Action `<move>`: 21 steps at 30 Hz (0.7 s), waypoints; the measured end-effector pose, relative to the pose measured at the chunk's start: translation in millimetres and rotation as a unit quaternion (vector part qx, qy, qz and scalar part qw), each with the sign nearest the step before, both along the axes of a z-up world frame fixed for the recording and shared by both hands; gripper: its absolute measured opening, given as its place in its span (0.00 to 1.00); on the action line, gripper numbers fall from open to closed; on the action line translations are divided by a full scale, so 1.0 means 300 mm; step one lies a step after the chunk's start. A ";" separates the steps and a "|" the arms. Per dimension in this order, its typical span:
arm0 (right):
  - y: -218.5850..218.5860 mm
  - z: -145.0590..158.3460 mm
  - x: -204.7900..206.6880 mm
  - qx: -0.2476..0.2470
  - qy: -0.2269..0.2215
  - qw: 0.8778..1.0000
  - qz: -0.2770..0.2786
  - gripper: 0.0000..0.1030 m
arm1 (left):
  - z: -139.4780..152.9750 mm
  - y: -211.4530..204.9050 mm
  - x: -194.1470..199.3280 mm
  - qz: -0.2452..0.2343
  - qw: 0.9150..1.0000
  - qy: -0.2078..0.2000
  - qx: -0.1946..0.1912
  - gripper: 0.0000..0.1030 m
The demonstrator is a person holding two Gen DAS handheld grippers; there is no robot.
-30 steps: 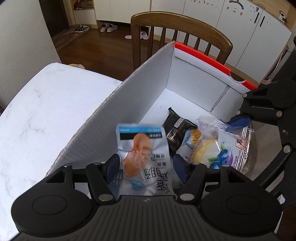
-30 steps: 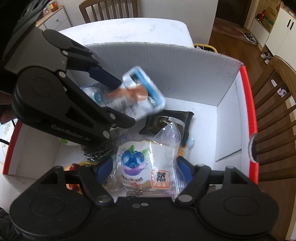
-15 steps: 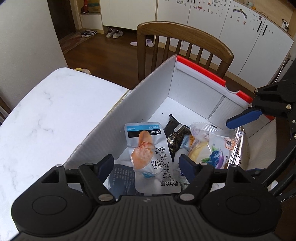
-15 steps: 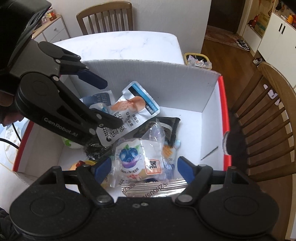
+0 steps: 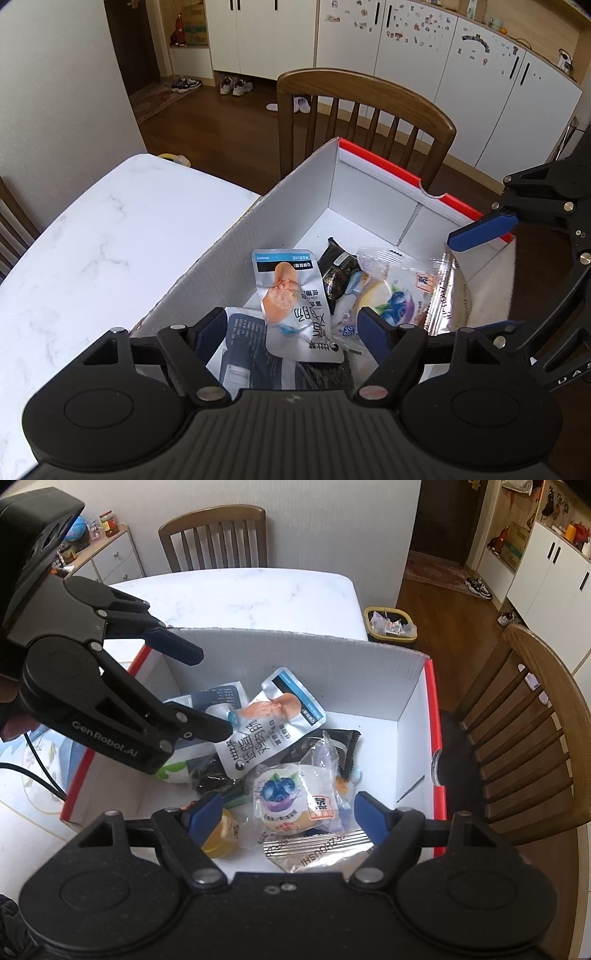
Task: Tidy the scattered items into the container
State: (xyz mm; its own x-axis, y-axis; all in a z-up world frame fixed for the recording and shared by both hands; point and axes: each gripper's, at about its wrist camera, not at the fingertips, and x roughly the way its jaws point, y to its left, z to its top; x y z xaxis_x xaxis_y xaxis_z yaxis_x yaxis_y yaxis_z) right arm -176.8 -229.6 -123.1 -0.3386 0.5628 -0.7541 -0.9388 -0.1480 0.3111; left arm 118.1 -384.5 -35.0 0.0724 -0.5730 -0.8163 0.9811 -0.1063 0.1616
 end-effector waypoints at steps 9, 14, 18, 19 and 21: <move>-0.062 0.042 -0.007 0.019 0.009 1.000 -0.014 0.76 | 0.048 0.101 -0.022 0.006 1.000 0.000 -0.015 0.78; -0.092 0.061 -0.019 0.031 0.016 0.999 -0.028 0.78 | 0.070 0.160 -0.021 0.015 0.999 -0.004 -0.029 0.79; -0.112 0.073 -0.033 0.040 0.023 0.998 -0.038 0.78 | 0.086 0.208 -0.018 0.019 0.999 -0.001 -0.038 0.80; -0.117 0.076 -0.036 0.042 0.026 0.998 -0.040 0.79 | 0.088 0.218 -0.017 0.020 0.999 -0.002 -0.040 0.81; -0.127 0.081 -0.043 0.046 0.029 0.997 -0.047 0.79 | 0.094 0.244 -0.016 0.022 0.999 -0.006 -0.045 0.81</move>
State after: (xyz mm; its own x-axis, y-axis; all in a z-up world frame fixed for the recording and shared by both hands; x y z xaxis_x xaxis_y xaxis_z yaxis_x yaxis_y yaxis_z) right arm -189.7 -267.7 -98.7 -0.3228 0.6596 -0.6788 -0.9306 -0.0905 0.3546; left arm 113.2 -311.3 -6.7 0.1088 -0.6405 -0.7602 0.9825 -0.0468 0.1801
